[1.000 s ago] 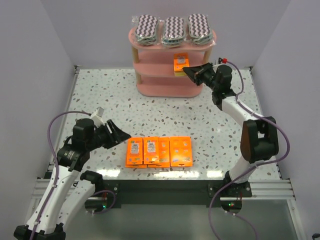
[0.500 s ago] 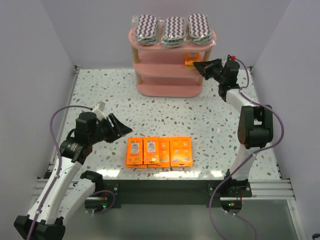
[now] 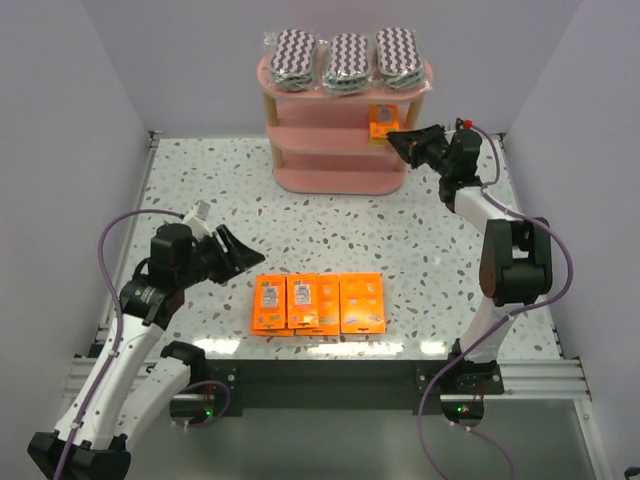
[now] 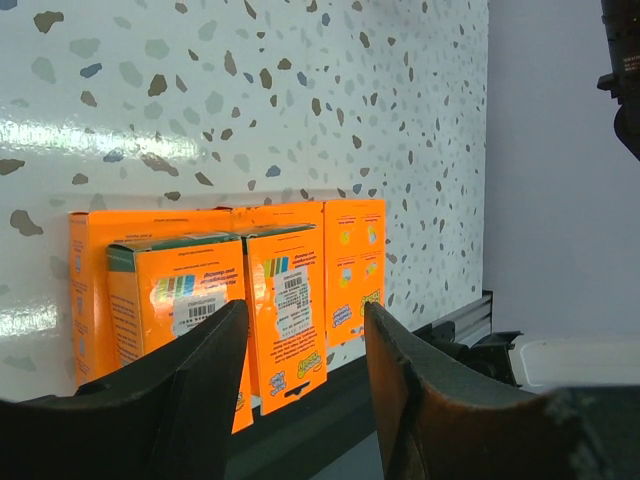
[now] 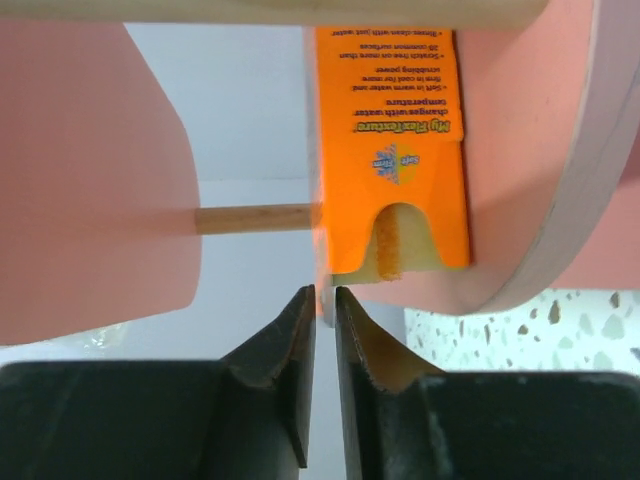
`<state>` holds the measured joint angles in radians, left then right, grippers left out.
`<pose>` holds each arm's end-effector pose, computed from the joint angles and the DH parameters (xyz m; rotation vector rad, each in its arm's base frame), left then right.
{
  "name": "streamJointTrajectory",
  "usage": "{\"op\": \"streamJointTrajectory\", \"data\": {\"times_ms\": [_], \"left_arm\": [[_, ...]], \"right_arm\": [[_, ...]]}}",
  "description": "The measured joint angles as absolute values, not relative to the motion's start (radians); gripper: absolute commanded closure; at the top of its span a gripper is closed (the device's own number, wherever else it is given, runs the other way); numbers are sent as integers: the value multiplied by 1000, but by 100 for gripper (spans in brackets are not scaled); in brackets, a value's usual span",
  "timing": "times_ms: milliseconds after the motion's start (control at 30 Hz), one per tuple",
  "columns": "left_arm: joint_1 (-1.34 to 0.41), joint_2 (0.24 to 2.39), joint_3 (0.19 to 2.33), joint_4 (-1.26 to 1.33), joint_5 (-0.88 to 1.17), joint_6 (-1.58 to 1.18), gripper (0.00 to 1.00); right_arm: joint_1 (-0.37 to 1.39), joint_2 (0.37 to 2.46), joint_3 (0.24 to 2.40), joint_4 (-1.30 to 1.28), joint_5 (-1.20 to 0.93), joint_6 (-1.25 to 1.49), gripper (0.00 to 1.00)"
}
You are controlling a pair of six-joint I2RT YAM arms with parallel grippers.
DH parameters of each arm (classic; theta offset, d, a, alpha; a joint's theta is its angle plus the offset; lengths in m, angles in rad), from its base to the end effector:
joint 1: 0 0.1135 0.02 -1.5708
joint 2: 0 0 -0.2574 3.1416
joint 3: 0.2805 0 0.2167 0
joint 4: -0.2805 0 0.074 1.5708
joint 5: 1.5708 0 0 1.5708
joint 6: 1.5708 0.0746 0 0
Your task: Place and organize the cleaning sponges onto the shelf
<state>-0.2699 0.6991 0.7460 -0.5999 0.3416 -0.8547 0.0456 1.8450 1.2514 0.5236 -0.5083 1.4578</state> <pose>0.1388 -0.0643 0.2730 -0.4420 2.2209 -0.9994 0.4326 0.0561 0.2848 0.8492 1.6781 1.5107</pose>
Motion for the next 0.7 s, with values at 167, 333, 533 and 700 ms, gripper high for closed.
{"op": "streamJointTrajectory", "data": {"times_ms": [167, 333, 533, 700], "left_arm": [[-270, 679, 746, -600, 342, -854, 45], [-270, 669, 746, -601, 343, -854, 44], [-270, 648, 736, -622, 336, -850, 45], [-270, 619, 684, -661, 326, -835, 45]], "right_arm": [[44, 1778, 1225, 496, -522, 1460, 34], [44, 1658, 1171, 465, -537, 1438, 24], [60, 1373, 1016, 252, -548, 1327, 23], [243, 1055, 876, -31, -501, 1196, 23]]}}
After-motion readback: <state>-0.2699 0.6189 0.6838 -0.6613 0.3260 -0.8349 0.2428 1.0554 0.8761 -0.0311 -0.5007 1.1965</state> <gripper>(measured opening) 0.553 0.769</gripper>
